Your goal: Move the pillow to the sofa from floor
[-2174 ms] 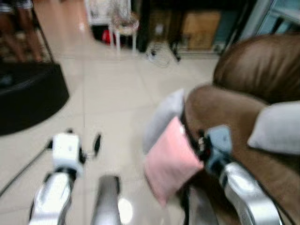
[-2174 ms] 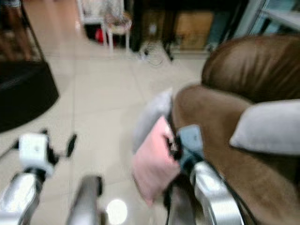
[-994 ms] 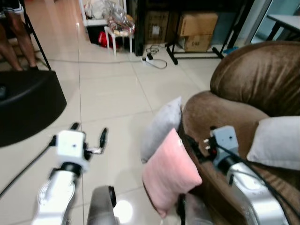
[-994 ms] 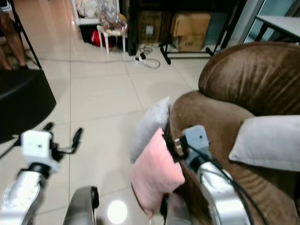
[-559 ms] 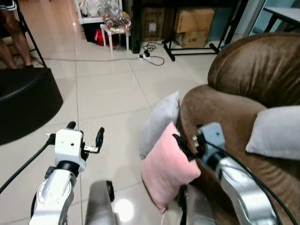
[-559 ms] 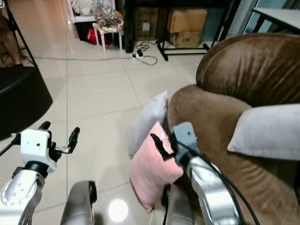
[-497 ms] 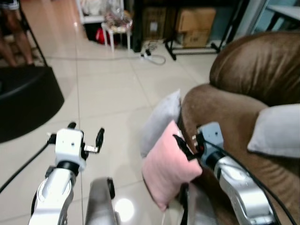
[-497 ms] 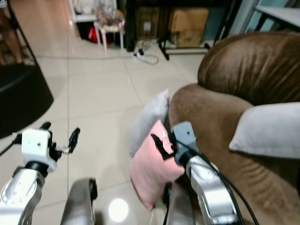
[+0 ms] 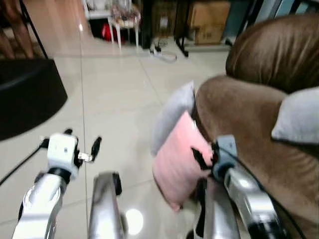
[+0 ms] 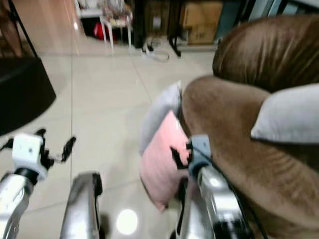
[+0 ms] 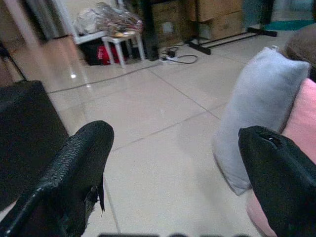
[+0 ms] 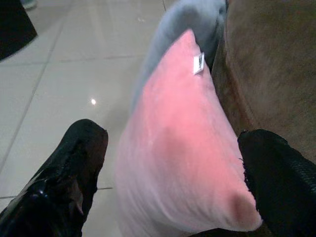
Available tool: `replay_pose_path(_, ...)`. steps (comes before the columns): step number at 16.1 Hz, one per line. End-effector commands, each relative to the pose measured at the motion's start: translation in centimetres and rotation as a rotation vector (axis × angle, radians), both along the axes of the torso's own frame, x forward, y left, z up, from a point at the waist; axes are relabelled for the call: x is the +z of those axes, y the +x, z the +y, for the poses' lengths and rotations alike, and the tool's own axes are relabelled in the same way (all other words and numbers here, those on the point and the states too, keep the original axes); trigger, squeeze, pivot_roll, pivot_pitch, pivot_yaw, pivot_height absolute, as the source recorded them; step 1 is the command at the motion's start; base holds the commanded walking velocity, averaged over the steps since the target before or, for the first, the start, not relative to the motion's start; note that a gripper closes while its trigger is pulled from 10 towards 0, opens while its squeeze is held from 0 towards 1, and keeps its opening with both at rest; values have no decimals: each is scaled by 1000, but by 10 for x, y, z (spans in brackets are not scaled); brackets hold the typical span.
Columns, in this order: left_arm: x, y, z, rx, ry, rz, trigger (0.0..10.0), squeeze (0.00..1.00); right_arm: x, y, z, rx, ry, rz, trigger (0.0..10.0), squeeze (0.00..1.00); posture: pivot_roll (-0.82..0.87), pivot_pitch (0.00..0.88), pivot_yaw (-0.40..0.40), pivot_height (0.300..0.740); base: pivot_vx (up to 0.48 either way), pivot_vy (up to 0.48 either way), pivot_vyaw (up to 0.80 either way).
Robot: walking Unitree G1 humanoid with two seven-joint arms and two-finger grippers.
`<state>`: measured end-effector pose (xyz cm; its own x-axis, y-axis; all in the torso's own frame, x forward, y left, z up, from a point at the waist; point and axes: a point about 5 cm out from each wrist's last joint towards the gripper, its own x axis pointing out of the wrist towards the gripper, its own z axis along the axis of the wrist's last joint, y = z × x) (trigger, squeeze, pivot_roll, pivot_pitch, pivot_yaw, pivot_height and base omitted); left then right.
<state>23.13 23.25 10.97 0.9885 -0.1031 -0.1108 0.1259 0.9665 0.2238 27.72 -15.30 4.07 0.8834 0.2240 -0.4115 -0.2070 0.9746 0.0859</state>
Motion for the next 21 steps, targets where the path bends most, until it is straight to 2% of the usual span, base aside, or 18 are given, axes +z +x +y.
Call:
replay_pose_path(1,3,5,-4,-60,4,-4,10000,910,0,11,-4,-26,-27,-16,10000,1000,64,0,-57,421,0,0,0)
replay_pose_path(4,7,9,-17,-218,13,23,10000,910,0,31,-5,-53,-66,-43,10000,1000,87,14,-62,421,0,0,0)
replay_pose_path(7,6,0,-21,-306,30,69,10000,906,-2,43,2,-55,-114,-43,10000,1000,95,67,-42,421,0,0,0)
replay_pose_path(8,4,-3,-22,-328,34,88,10000,902,-5,45,5,-49,-135,-31,10000,843,98,91,-37,421,0,0,0)
replay_pose_path(9,3,-6,-23,-342,37,102,10000,898,-6,45,6,-50,-158,-21,10000,0,101,103,-34,421,0,0,0)
replay_pose_path(10,2,-9,-23,-370,42,125,10000,894,-9,47,9,-47,-191,-8,10000,0,110,128,-31,421,0,0,0)
replay_pose_path(11,2,-13,-24,-413,54,155,10000,796,-12,49,12,-59,-233,18,10000,0,121,152,-32,421,0,0,0)
replay_pose_path(13,2,-15,-24,-449,69,180,10000,706,-12,50,12,-120,-233,39,10000,0,130,170,-32,421,0,0,0)
replay_pose_path(17,2,-18,-21,-485,88,210,10000,671,-15,50,16,-114,-289,37,10000,0,134,184,-31,421,0,0,0)
replay_pose_path(18,2,-18,-22,-493,86,214,10000,667,-16,49,18,-103,-271,38,4392,0,133,181,-34,421,0,0,0)
replay_pose_path(20,1,-19,-25,-516,80,230,10000,667,-18,48,21,-82,-245,41,0,0,131,174,-40,421,0,0,0)
replay_pose_path(21,0,-19,-25,-523,77,239,10000,667,-18,47,21,-77,-248,41,0,0,129,176,-40,421,0,0,0)
